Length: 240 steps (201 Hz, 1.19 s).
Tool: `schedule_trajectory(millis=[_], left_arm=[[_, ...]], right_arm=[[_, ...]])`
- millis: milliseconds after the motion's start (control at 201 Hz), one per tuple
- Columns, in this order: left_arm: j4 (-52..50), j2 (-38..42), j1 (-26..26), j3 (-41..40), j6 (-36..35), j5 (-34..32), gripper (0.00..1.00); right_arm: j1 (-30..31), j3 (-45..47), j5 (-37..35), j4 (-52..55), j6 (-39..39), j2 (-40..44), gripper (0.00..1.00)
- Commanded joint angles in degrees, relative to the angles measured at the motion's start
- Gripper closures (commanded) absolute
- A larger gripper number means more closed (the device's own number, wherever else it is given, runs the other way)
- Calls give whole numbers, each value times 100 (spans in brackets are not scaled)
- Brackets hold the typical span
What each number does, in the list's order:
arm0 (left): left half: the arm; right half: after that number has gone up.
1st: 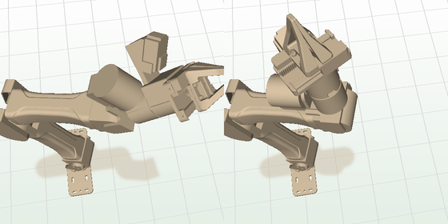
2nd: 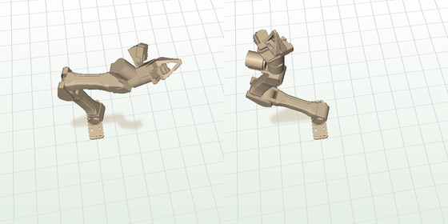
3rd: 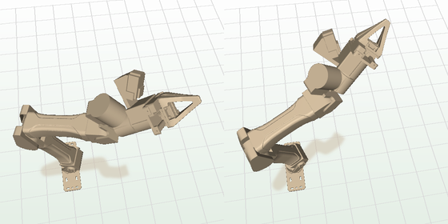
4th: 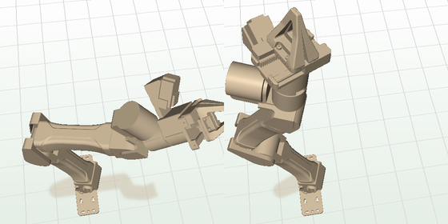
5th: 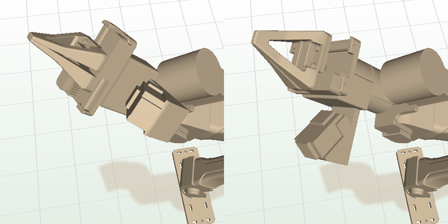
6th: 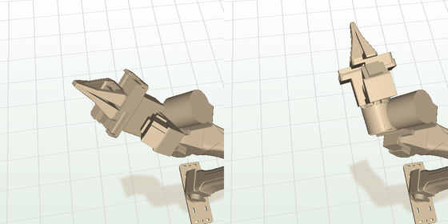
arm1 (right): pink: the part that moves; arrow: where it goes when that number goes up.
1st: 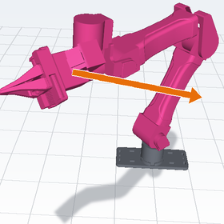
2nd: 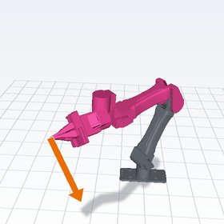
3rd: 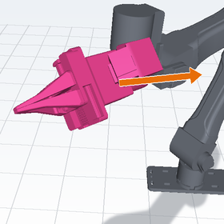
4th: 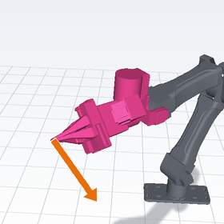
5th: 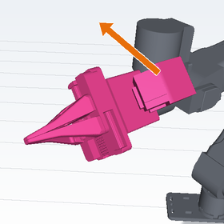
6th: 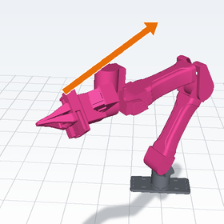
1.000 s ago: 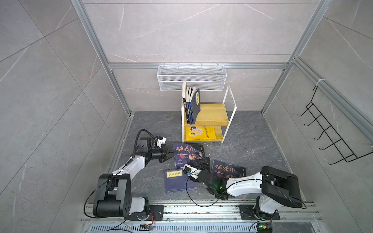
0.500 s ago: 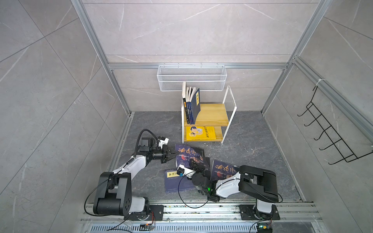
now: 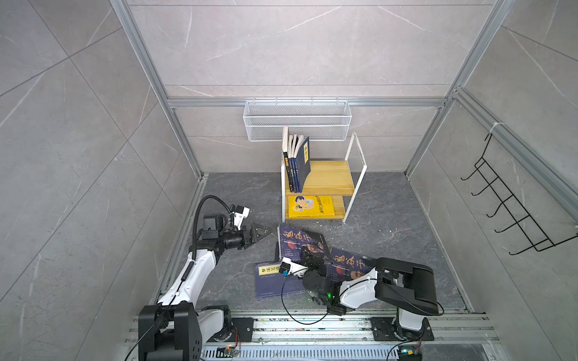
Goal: Stacking books/files
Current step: Place the book on the bookshelf.
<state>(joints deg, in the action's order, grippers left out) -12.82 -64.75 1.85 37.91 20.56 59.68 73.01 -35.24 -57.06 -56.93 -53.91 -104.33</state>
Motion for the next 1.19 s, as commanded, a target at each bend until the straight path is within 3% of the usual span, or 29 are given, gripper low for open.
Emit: schedule_trajectory(millis=[0,289,473,836,1190], left_arm=[[-236,314,256,78,-673,-154,0],[-816,814,1002,254,-1386,-448,0],[-1116,909,1039,330,-1871,-458,0],[-1495,1015,873,342,-2599,-863,0],[-1613,1046,861,390,-2651,-883,0]], right_arm=[[-105,0,-113,6,-654,433,100],[-1015,-44,453,864,-1361,1088,100],[-1634,-248,804,1175,-1647,1187,100],[-2203,-1160,1482,218,-3176,156,100],[-2702,-1964,2027,355,-3606,-772,100]])
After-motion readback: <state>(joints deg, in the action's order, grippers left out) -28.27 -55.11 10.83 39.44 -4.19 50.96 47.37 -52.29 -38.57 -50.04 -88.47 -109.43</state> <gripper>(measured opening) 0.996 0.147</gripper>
